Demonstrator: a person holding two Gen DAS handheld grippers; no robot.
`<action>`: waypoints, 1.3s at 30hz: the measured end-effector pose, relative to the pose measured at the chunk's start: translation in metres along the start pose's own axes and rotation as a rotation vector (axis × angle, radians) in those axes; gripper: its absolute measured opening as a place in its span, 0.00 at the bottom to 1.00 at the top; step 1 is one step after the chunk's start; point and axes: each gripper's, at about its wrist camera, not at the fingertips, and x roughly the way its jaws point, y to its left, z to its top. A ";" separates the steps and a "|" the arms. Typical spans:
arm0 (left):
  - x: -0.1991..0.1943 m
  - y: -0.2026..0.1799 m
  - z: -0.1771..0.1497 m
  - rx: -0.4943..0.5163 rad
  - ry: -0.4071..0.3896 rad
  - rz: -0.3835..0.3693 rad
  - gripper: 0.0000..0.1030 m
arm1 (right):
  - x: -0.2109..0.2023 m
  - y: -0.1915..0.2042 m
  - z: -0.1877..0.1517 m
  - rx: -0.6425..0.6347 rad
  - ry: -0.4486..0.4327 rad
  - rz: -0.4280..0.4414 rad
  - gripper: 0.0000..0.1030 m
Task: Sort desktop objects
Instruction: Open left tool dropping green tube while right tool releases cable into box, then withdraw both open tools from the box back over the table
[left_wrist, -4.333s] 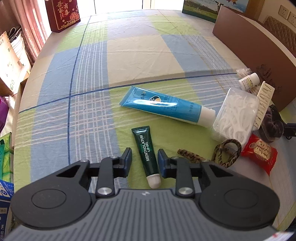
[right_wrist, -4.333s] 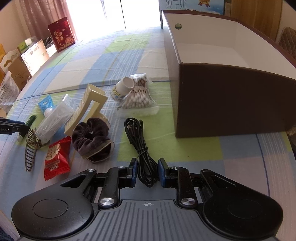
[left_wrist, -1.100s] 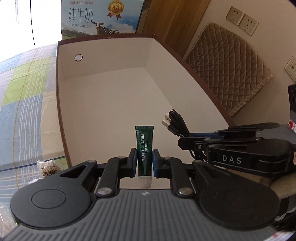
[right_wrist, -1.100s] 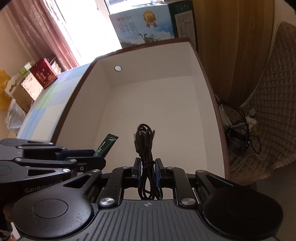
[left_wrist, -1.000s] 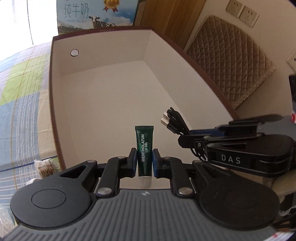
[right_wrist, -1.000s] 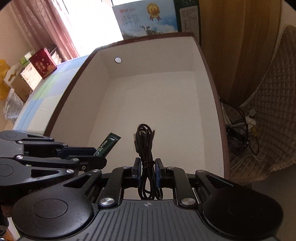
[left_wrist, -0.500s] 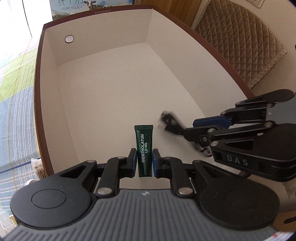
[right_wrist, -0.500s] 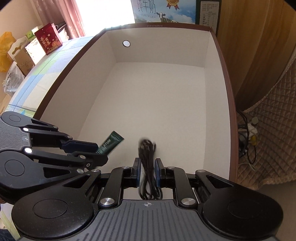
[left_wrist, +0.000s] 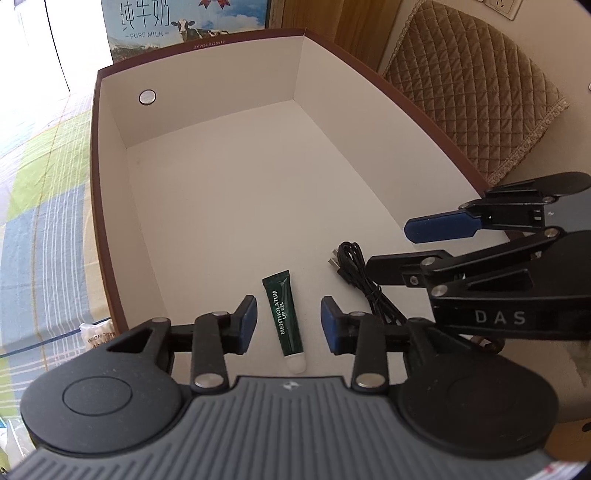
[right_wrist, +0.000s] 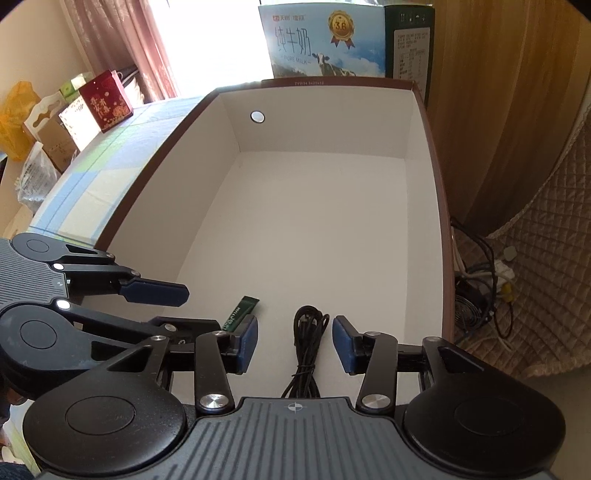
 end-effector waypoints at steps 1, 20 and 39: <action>-0.002 -0.001 0.001 0.000 -0.004 -0.001 0.34 | 0.000 0.002 0.001 0.003 -0.006 0.000 0.42; -0.054 0.007 0.002 -0.055 -0.141 0.020 0.81 | -0.051 0.014 -0.005 0.070 -0.213 -0.096 0.98; -0.125 0.042 -0.048 -0.128 -0.256 0.066 0.91 | -0.091 0.067 -0.033 0.118 -0.373 -0.153 0.98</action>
